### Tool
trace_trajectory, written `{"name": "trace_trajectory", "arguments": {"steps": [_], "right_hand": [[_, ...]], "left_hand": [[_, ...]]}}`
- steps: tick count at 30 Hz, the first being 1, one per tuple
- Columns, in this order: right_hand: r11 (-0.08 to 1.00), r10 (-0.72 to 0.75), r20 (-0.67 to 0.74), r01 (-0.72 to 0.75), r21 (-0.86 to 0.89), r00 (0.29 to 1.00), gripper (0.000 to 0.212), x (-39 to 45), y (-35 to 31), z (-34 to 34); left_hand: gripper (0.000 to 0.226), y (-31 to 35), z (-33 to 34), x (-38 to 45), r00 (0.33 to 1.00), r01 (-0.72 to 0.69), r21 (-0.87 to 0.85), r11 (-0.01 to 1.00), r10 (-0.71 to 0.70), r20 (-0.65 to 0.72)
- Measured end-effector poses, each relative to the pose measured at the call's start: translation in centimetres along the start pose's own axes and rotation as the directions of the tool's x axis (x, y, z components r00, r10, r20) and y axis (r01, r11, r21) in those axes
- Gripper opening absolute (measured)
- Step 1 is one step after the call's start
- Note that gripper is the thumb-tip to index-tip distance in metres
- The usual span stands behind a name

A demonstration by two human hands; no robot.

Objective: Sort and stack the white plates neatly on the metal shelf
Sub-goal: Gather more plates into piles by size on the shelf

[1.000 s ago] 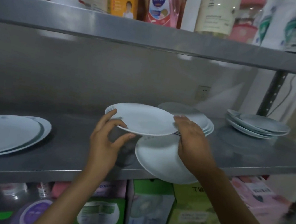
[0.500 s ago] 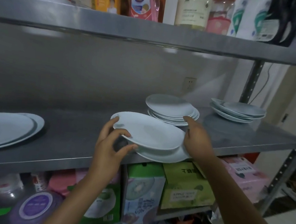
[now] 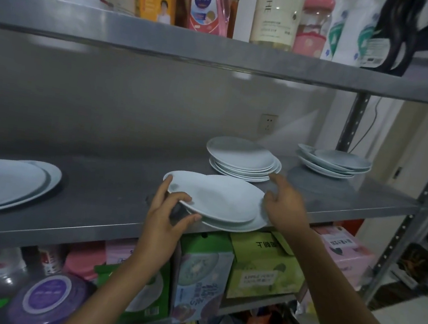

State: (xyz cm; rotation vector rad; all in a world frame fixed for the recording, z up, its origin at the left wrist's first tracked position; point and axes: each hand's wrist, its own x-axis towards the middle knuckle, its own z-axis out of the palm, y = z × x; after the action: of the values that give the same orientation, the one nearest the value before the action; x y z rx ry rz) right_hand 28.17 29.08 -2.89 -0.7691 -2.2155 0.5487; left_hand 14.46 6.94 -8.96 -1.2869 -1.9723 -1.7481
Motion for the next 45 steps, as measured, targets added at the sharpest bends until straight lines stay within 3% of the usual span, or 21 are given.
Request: {"name": "trace_trajectory", "arguments": {"steps": [8,15,19,26,35,45], "right_hand": [[0.999,0.034,0.001,-0.034,0.026,0.999,0.046,0.3,-0.3,0.6],[0.998,0.009,0.023,-0.011,0.056,1.0,0.046,0.8,-0.8,1.4],[0.999,-0.039,0.086,0.036,0.035,0.996,0.049,1.2,-1.3,1.7],[0.992,-0.116,0.108,0.121,-0.04,0.987,0.044,3.4,-3.2,2.6],[0.927,-0.286,0.199,0.323,-0.189,0.937,0.041,7.8,-5.0,5.9],[0.902,-0.131,0.339,0.254,-0.349,0.932,0.036,12.1,-4.6,8.6]], "left_hand": [[0.029,-1.0,0.3,-1.3,0.994,-0.069,0.137,0.988,0.056,0.097],[0.029,-0.2,-0.4,-0.9,0.992,-0.091,0.179,0.98,0.074,0.1],[0.027,1.1,-0.6,1.0,0.982,-0.182,0.223,0.958,0.167,0.086],[0.039,2.8,-1.4,5.2,0.957,-0.277,0.338,0.899,0.226,0.181],[0.059,1.5,-1.9,7.5,0.979,-0.174,0.432,0.885,0.107,0.175],[0.061,-0.3,-2.6,8.5,0.995,-0.082,0.469,0.879,0.042,0.095]]}}
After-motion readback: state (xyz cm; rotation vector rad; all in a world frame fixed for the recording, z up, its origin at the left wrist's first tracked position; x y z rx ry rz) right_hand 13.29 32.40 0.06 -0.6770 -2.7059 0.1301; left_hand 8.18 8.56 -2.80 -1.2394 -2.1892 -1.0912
